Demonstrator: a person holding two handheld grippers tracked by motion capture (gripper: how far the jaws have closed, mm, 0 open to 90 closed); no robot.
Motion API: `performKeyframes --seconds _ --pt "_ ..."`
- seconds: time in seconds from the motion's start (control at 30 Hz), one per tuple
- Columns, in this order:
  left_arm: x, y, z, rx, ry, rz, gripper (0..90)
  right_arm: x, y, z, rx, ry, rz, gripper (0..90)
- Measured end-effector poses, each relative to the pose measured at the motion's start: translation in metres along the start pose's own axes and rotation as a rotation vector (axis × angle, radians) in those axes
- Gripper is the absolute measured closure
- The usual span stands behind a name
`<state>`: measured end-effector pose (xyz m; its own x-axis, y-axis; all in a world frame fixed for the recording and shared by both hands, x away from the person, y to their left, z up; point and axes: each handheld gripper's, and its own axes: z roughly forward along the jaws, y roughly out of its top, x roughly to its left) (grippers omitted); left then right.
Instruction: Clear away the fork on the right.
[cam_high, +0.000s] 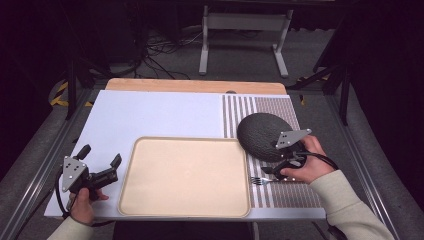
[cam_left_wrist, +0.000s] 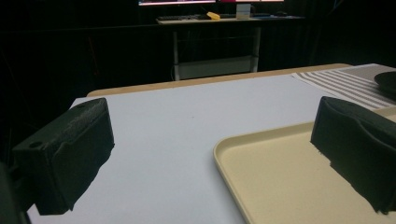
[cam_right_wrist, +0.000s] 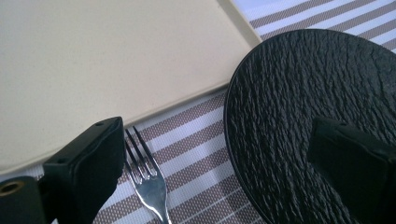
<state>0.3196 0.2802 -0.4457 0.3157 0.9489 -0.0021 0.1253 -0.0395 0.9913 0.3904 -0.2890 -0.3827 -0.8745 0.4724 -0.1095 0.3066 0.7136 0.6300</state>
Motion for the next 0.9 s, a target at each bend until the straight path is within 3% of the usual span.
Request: performKeyframes --seconds 0.6,0.9 --pt "0.000 0.000 0.000 0.002 -0.002 0.000 0.0 -0.001 0.011 0.005 0.158 0.027 -0.074 6.4" --pt "0.000 0.000 0.000 0.001 -0.002 -0.002 0.0 -0.004 0.011 0.009 0.230 0.046 -0.082 6.9"
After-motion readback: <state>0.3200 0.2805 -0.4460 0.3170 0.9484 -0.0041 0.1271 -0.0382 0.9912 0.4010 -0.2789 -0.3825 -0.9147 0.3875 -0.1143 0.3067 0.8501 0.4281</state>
